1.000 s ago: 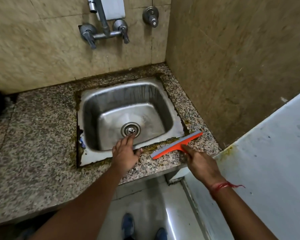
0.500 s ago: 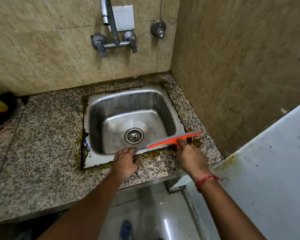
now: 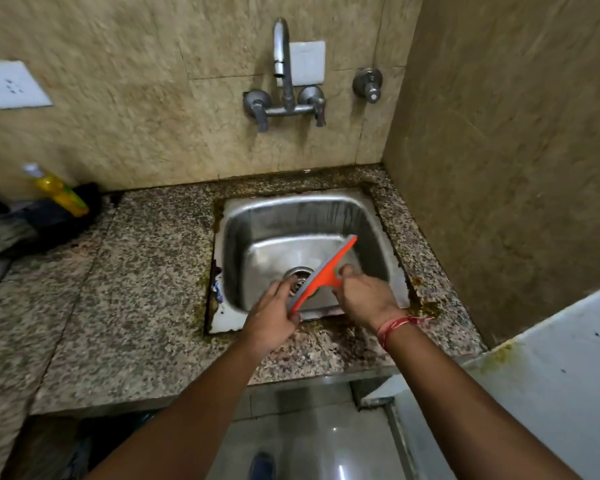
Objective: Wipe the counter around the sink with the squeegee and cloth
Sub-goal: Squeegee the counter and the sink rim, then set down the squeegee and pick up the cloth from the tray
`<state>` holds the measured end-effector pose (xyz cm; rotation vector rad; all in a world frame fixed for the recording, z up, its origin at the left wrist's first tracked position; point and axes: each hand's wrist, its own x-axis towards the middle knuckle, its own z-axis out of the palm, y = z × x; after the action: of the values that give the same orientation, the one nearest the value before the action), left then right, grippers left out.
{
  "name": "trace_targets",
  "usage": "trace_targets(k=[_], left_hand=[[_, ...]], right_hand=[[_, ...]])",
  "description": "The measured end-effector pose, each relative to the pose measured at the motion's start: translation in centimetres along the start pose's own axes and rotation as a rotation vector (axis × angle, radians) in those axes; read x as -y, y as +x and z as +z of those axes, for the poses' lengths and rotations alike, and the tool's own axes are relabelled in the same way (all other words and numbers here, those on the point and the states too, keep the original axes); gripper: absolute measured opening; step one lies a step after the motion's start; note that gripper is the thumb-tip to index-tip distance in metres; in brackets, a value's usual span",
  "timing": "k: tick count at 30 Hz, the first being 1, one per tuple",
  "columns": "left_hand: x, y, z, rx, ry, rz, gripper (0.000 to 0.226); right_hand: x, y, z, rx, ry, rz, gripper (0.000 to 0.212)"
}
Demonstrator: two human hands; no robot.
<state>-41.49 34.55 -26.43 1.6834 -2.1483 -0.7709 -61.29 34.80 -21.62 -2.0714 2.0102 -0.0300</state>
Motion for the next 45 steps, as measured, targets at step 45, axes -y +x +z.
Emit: trace_targets(k=[45], left_hand=[[35.7, 16.3, -30.6, -0.138, -0.101, -0.458, 0.047]], right_hand=[[45.9, 39.8, 2.8, 0.039, 1.272, -0.176, 0.009]])
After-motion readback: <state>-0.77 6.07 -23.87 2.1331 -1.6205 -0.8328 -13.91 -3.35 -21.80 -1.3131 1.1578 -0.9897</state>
